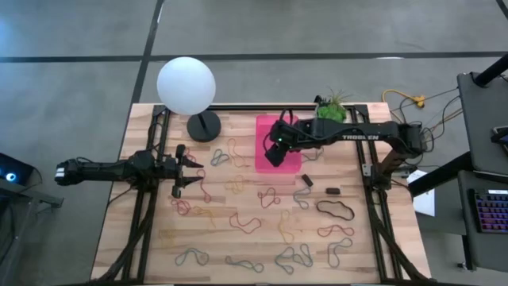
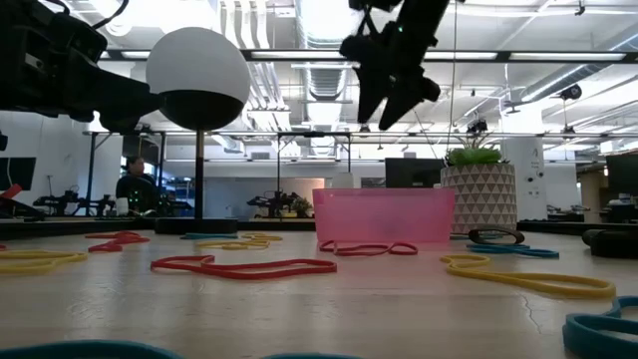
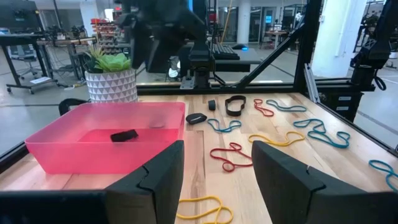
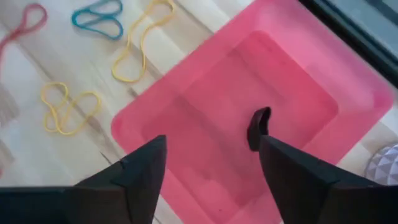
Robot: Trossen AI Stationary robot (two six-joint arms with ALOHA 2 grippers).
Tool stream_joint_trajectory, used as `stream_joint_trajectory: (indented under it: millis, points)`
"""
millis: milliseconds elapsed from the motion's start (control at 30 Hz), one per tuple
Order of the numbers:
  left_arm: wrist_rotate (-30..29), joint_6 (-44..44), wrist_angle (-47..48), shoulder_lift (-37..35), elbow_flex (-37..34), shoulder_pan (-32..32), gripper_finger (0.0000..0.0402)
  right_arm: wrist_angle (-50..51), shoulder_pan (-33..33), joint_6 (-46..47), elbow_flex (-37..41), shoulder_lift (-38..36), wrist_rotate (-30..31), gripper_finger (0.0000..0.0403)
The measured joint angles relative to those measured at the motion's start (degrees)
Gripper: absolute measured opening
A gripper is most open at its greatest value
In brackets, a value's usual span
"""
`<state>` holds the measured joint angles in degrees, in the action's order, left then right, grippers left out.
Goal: Pick and place rubber bands into bin
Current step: Put the blue rubber band into the pink bin
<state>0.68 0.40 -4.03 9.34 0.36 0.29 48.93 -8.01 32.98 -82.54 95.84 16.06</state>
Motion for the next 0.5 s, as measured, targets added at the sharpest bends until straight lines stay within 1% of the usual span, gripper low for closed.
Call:
stream_joint_trajectory:
  millis: [200,267,333,433,500]
  points:
    - [0.0,0.0,-0.1,-0.1,0.0,0.0,0.0173,0.0,2.5,5.3,-0.8,-0.9,0.6,0.0258]
    - [0.0,-0.8,-2.2,0.1,0.0,0.0,0.0173,0.2,3.2,7.9,-0.8,-0.9,0.5,0.0256]
    - [0.0,-6.7,-4.9,0.0,0.0,0.0,0.0173,0.2,4.0,10.2,-0.8,-0.9,0.5,0.0253]
    - [0.0,-24.1,-11.1,-0.1,0.0,0.0,0.0173,0.2,5.3,10.8,-0.8,-0.8,0.6,0.0248]
    - [-0.1,-33.0,-14.2,-0.1,0.0,0.0,0.0173,0.2,5.9,10.9,-0.8,-0.8,0.5,0.0245]
